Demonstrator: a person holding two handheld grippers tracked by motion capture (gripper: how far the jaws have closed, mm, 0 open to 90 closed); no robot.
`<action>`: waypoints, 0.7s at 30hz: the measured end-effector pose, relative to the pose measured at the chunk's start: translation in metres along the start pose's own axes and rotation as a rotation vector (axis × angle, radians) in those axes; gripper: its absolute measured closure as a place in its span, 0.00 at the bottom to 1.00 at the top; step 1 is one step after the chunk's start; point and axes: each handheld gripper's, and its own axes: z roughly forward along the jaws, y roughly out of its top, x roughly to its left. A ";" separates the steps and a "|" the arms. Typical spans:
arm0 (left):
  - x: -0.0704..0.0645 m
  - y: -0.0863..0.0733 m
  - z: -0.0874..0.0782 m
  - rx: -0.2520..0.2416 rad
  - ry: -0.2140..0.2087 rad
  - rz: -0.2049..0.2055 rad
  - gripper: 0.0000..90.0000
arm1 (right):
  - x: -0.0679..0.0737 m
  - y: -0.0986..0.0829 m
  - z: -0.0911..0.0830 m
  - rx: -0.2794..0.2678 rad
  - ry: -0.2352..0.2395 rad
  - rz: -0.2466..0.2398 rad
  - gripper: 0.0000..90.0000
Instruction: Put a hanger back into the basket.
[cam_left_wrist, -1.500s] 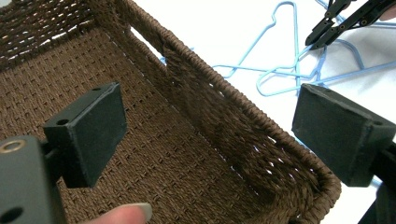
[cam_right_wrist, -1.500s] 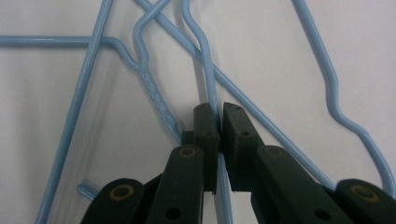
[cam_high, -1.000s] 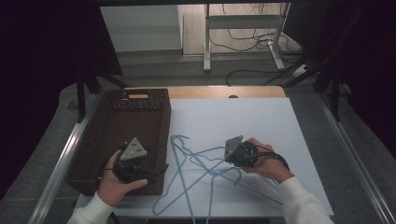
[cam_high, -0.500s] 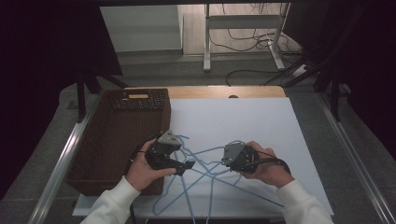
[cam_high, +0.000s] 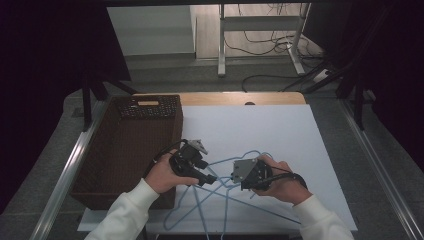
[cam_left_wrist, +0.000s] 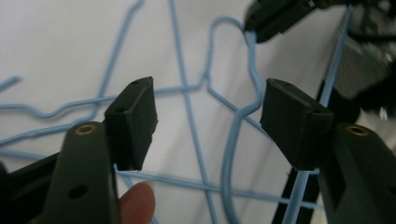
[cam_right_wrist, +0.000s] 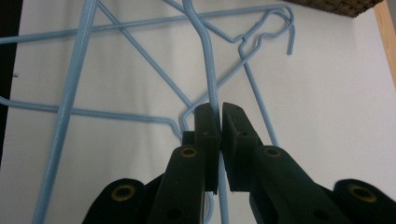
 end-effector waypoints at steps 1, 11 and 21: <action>-0.001 0.002 0.003 0.030 -0.009 0.023 0.44 | 0.000 0.001 0.000 -0.004 -0.003 -0.008 0.95; -0.006 0.006 0.015 0.116 -0.051 0.094 0.85 | 0.003 0.005 -0.002 -0.005 -0.014 -0.003 0.94; -0.011 -0.004 -0.011 -0.079 -0.049 0.123 0.95 | -0.020 -0.023 -0.030 -0.237 -0.044 0.343 0.52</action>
